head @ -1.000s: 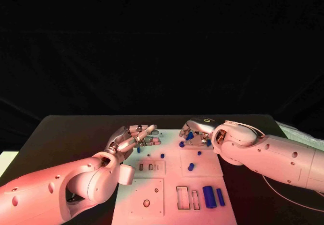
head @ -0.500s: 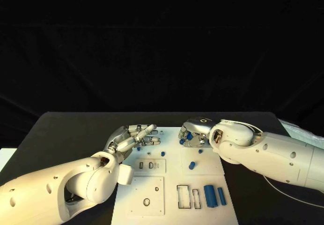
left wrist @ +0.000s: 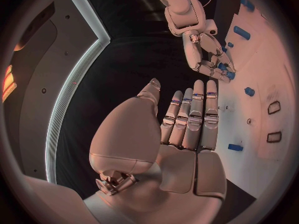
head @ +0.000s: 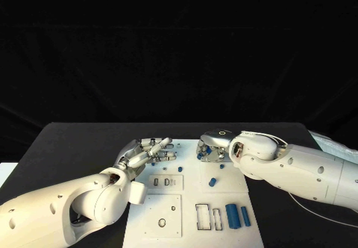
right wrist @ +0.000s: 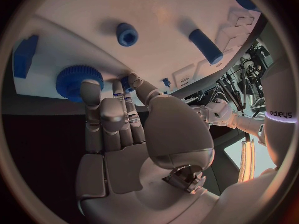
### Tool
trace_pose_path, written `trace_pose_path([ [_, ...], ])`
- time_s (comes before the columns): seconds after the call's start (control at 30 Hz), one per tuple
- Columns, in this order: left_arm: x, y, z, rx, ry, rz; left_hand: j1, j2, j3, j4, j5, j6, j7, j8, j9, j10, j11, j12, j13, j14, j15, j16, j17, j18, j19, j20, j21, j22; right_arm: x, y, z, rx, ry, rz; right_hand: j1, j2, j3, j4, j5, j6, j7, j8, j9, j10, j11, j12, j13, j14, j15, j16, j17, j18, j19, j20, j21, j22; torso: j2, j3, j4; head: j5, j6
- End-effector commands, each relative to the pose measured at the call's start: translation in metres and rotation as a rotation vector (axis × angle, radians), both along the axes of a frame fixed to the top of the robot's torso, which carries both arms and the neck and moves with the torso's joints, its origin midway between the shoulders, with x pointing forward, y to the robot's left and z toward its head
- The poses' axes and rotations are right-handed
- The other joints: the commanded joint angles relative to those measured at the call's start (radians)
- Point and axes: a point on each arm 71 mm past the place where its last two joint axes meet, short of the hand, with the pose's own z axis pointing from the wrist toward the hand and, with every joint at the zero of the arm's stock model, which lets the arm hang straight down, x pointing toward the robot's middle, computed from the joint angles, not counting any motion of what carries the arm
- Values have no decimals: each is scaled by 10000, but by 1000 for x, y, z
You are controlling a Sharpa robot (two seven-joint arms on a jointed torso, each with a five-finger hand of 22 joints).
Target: Assemble the parts on the task board
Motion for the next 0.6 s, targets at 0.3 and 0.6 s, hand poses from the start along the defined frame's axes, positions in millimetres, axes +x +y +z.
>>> trace_pose_path([
  [0.3, 1, 2, 0, -27, 21, -41, 8, 130, -44, -67, -39, -19, 92, -64, -12, -30, 43, -86, -14, -41, 64, -82, 23, 106, 68, -15, -65, -15, -2, 5, 15, 1365, -1278, -241, -12, 271, 235, 340, -304, 258, -105, 105, 141, 307, -82, 27, 17, 320, -127, 391, 390, -242, 134, -43, 357, 424, 34, -18, 42, -19, 66],
  [0.6, 4, 11, -1, 77, 14, 182, 31, 139, -44, -94, -38, -23, 93, -73, -10, -37, 45, -96, -14, -42, 67, -95, 29, 105, 74, -13, -79, -19, 5, 16, 22, 2001, -1645, -682, -22, 247, 277, 406, -308, 267, -113, 97, 156, 332, -88, 11, 14, 311, -131, 448, 437, -253, 146, -49, 423, 499, 62, -29, 80, -8, 124],
])
